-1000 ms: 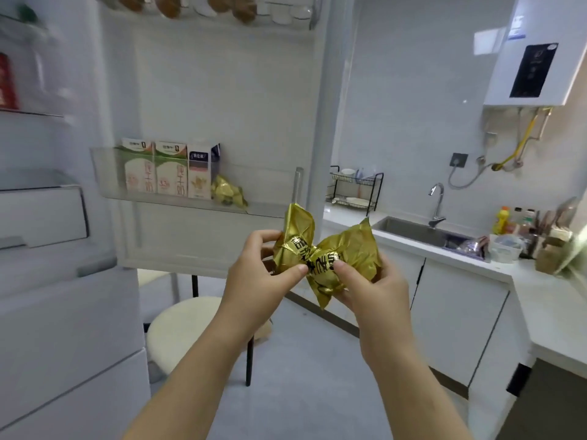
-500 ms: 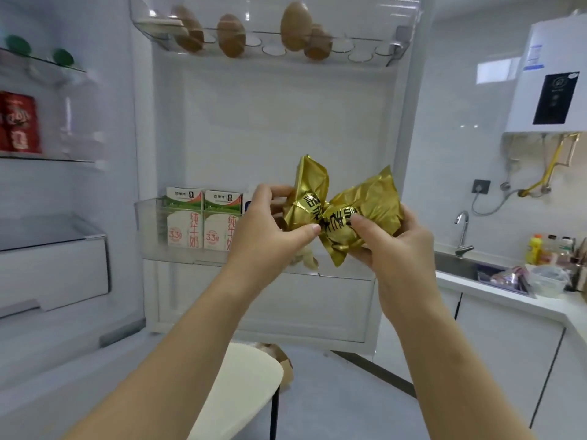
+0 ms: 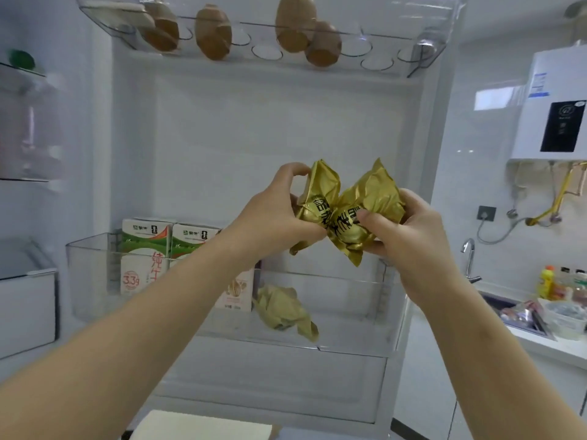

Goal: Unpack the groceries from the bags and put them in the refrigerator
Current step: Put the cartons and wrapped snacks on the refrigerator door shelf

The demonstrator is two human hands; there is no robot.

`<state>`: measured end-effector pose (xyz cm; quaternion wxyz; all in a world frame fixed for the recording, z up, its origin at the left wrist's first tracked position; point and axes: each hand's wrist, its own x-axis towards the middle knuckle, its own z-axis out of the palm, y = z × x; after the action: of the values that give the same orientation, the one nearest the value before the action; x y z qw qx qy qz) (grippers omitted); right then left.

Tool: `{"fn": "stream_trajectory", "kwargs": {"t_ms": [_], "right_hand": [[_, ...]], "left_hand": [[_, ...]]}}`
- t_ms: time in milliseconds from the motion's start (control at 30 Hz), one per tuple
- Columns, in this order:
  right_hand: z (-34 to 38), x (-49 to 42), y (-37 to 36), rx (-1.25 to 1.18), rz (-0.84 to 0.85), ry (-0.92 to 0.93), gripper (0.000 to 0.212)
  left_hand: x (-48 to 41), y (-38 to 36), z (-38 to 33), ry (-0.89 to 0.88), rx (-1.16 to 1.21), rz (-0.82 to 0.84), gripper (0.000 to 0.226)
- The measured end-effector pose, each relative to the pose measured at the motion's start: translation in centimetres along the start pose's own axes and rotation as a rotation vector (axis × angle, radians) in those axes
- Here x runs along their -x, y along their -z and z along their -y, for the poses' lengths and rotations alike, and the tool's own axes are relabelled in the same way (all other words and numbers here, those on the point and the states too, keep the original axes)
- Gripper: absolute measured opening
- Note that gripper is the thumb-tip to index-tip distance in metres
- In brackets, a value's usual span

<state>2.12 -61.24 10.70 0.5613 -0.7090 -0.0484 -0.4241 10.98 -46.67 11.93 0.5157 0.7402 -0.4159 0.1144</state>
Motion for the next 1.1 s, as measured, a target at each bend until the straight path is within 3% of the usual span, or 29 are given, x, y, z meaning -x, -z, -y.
{"fn": "stream_trajectory", "kwargs": {"t_ms": [133, 267, 533, 833, 1100], "right_hand": [[-1.1, -1.9, 1.1, 0.044, 0.077, -0.062, 0.016], [-1.9, -3.2, 1.1, 0.168, 0.169, -0.151, 0.019], [-2.9, -3.9, 0.6, 0.481, 0.202, -0.193, 0.012], [-3.4, -4.2, -0.1, 1.014, 0.34, -0.132, 0.01], [-3.8, -4.4, -0.1, 1.136, 0.475, -0.146, 0.015]], "left_hand": [[-1.7, -0.4, 0.4, 0.005, -0.149, 0.151, 0.09], [-3.0, -0.6, 1.3, 0.077, -0.192, 0.294, 0.09], [-4.6, -2.3, 3.2, 0.016, -0.318, 0.43, 0.064], [-5.1, -3.1, 4.8, 0.024, -0.079, 0.642, 0.029], [-5.1, -3.4, 4.9, 0.043, -0.335, 0.65, 0.024]]}}
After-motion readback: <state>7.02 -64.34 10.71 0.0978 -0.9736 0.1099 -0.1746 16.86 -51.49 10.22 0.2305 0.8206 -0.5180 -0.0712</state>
